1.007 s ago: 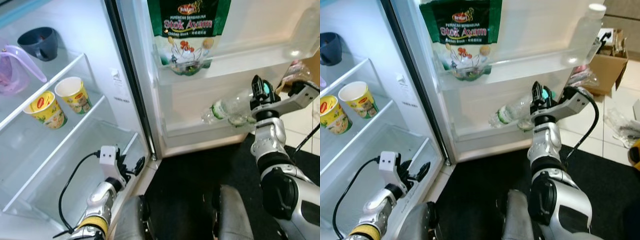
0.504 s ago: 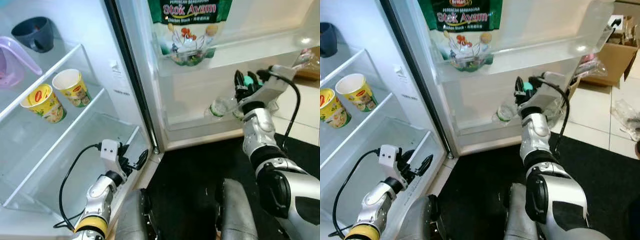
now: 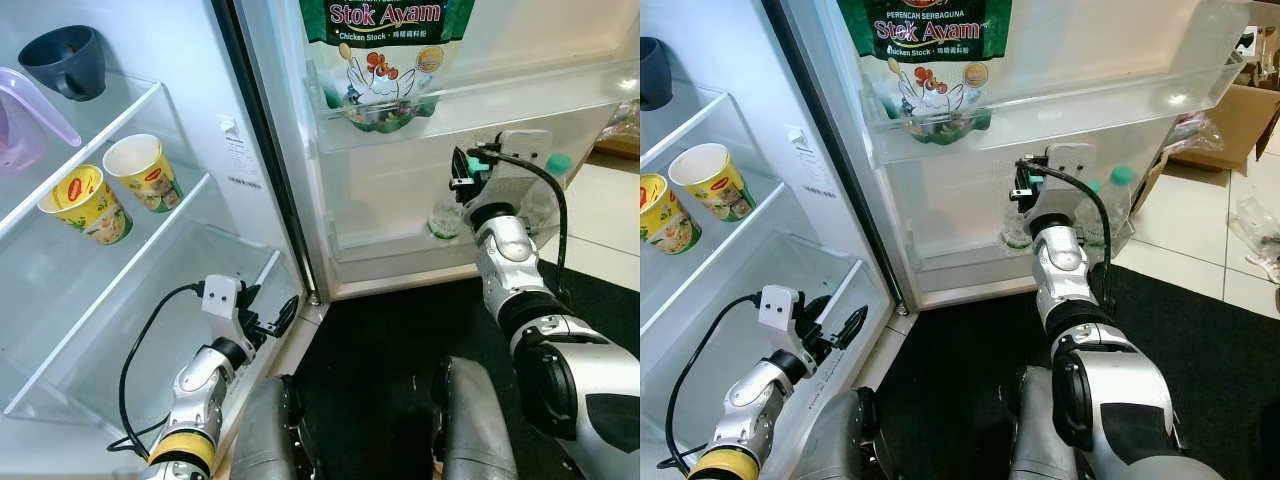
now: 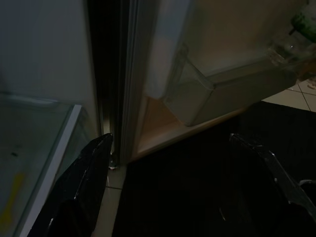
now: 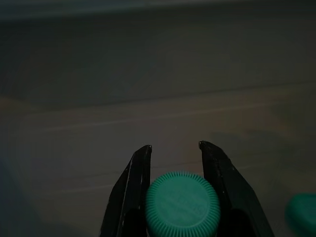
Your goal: Restocking fridge
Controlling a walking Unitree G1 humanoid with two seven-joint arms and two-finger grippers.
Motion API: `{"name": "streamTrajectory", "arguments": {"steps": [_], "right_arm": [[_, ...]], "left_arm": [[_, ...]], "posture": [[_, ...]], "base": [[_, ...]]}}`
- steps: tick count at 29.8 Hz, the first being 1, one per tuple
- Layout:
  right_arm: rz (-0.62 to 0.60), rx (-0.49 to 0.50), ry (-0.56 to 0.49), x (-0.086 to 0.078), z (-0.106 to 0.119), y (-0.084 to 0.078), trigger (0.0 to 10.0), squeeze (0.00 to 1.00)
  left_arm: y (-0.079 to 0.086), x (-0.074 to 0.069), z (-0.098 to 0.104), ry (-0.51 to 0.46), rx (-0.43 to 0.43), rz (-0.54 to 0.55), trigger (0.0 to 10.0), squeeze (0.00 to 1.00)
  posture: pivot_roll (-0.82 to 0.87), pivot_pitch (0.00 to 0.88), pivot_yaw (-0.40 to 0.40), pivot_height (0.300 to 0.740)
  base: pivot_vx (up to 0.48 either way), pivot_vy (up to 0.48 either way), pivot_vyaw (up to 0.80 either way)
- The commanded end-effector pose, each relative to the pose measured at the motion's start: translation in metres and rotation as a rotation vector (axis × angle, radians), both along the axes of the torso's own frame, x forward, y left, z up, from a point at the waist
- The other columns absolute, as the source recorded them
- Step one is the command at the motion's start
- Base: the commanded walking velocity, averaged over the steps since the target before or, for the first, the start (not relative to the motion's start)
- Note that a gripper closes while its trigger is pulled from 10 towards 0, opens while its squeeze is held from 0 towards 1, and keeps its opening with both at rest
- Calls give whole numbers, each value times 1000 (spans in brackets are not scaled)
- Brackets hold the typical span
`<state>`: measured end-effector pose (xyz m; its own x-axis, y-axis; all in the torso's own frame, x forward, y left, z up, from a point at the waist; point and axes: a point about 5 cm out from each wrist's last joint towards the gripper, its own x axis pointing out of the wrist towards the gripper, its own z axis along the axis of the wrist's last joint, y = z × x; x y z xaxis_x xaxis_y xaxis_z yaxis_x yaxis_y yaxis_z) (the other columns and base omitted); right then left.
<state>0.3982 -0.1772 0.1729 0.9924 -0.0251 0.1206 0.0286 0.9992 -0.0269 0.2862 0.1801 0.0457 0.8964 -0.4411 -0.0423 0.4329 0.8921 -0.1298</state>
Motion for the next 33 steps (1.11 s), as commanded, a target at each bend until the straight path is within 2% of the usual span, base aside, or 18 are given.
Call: {"name": "streamTrajectory", "arguments": {"steps": [1, 5, 14, 21, 24, 32, 33], "right_arm": [[-32, -10, 29, -2, -7, -5, 10000, 0], [-80, -31, 34, -2, -6, -15, 10000, 0], [-117, -12, 87, -6, -17, -21, 10000, 0], [-126, 13, 129, -10, -30, -19, 10000, 0], [-144, 19, 147, -12, -35, -22, 10000, 0], [-170, 22, 157, -15, -39, -29, 10000, 0], [-169, 26, 156, -15, -39, -30, 10000, 243]], "left_arm": [[4, -5, -5, 28, 1, 10, 10000, 0], [4, -2, -3, 24, 2, 5, 10000, 0], [2, 1, 0, 16, 4, -6, 10000, 0], [5, -6, 2, 8, 10, -13, 10000, 0], [8, -11, 2, 8, 11, -10, 10000, 0], [9, -16, 5, 6, 16, -20, 10000, 0], [9, -15, 6, 4, 16, -23, 10000, 0]], "posture": [[98, 215, 97, 495], [91, 205, 101, 495], [89, 201, 104, 495], [119, 235, 113, 495], [132, 259, 126, 495], [138, 287, 143, 495], [137, 287, 144, 495]], "base": [[0, 0, 0], [0, 0, 0], [0, 0, 0], [0, 0, 0], [0, 0, 0], [0, 0, 0], [0, 0, 0]]}}
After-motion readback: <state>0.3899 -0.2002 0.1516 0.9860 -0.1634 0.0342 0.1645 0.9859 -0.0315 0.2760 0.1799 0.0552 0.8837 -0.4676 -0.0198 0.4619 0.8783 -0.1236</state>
